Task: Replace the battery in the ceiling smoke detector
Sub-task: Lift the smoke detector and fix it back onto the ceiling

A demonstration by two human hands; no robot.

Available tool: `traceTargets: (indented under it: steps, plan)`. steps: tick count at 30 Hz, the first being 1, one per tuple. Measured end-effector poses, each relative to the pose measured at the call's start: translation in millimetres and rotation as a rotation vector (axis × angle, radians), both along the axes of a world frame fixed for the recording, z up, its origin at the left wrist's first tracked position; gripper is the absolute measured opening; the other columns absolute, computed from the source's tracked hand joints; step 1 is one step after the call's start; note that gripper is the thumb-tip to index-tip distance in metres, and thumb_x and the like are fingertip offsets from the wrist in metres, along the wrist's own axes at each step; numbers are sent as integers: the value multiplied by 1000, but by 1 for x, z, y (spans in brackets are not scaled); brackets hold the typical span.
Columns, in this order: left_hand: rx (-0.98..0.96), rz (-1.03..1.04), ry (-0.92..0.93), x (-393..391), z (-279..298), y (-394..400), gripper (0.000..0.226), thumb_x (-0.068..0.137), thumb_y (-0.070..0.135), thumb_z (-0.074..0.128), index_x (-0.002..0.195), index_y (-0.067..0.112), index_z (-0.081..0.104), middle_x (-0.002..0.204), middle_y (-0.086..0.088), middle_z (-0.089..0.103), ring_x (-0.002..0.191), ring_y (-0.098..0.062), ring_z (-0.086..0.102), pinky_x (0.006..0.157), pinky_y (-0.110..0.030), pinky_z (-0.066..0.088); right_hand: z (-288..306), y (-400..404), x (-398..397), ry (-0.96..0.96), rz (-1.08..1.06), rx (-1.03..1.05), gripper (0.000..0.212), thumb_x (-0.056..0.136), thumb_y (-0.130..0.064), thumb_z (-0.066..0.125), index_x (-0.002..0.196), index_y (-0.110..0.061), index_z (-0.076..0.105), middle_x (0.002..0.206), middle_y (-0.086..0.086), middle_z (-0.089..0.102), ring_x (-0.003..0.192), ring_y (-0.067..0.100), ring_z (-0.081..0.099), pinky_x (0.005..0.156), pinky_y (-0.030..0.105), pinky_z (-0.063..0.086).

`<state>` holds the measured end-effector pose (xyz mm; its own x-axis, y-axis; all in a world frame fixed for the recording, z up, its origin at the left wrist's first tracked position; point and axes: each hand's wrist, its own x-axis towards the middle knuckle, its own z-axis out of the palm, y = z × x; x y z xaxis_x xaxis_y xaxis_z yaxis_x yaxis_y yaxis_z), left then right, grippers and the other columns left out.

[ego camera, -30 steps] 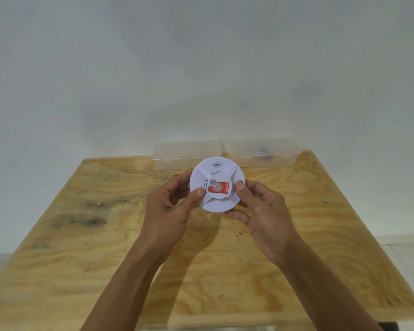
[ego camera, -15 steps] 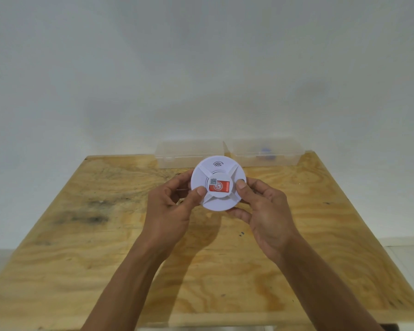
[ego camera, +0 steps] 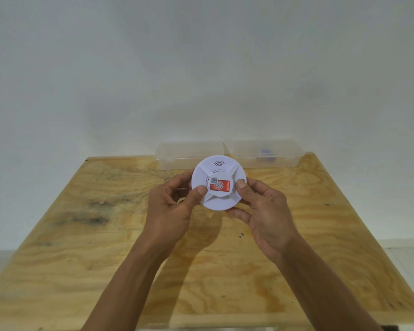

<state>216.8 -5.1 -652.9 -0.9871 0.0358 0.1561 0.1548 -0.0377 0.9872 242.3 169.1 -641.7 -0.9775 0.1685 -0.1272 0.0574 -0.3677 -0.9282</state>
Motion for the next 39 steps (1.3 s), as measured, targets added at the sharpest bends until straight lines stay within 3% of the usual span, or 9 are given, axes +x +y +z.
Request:
traceTargets:
  steps: [9,15,29,39]
  plan:
    - [40,-13,2,0,3,1,37,90,7,72,126,14,70,109,-3,80,103,-28,74,90,-41,61,1,4,-1,24,27,-7,22,95,-16,63,113,-5,69,115,17,71,101,29,73,86,46,59]
    - [60,-10,-3,-2,2,1,38,88,7,73,126,12,70,108,-5,80,102,-30,74,83,-35,61,0,5,1,69,26,15,23,89,-6,68,111,-8,70,113,14,72,105,32,71,84,46,59]
    - [69,-6,2,-3,2,3,36,87,9,73,122,14,72,105,-5,80,103,-33,74,85,-37,61,0,5,0,73,-1,-30,22,89,-3,67,111,-5,70,115,19,70,103,31,72,79,41,61]
    - [72,-10,-2,-3,3,3,34,87,9,73,120,17,73,103,-1,81,94,-19,74,78,-27,60,-1,4,-2,74,-6,-7,24,88,-6,68,112,-5,70,112,17,72,104,33,71,80,44,60]
